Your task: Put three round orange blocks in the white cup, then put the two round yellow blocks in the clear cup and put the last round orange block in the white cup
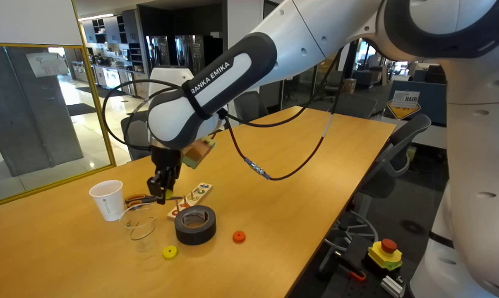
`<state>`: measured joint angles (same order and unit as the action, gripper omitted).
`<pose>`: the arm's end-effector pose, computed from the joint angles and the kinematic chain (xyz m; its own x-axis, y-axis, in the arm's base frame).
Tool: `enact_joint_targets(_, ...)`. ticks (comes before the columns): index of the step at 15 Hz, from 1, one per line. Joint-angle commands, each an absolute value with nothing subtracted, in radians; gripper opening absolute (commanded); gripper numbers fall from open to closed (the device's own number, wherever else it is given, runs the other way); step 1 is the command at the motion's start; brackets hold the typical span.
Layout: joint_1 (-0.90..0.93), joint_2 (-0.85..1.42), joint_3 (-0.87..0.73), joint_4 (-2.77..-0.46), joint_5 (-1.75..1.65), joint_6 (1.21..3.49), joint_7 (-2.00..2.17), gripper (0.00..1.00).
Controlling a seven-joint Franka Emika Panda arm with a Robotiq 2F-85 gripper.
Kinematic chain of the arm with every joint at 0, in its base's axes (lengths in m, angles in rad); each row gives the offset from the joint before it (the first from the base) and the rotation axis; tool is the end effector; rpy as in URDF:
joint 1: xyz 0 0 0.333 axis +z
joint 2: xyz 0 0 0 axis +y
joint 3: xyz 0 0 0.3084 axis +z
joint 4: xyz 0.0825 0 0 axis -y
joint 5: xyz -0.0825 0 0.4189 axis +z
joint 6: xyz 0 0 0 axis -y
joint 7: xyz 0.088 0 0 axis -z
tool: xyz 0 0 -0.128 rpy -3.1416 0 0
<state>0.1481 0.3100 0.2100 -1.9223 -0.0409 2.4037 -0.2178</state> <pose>0.6225 0.2272 0.3024 0.8178 0.5464 0.1805 0.5543 -0.8323 0.0080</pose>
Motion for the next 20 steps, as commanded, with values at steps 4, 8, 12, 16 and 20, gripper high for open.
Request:
enact_joint_targets(4, 0.21, 0.321, 0.236, -1.862, -0.041, 2.394, -0.218, 0.17)
enact_joint_targets(8, 0.224, 0.354, 0.244, -1.822, -0.035, 2.388, -0.229, 0.17)
enact_joint_targets(12, 0.227, 0.386, 0.237, -1.796, -0.044, 2.395, -0.223, 0.17)
enact_joint_targets(16, 0.224, 0.415, 0.226, -1.768, -0.052, 2.391, -0.218, 0.67)
enact_joint_targets(20, 0.224, 0.427, 0.215, -1.755, -0.062, 2.392, -0.214, 0.9)
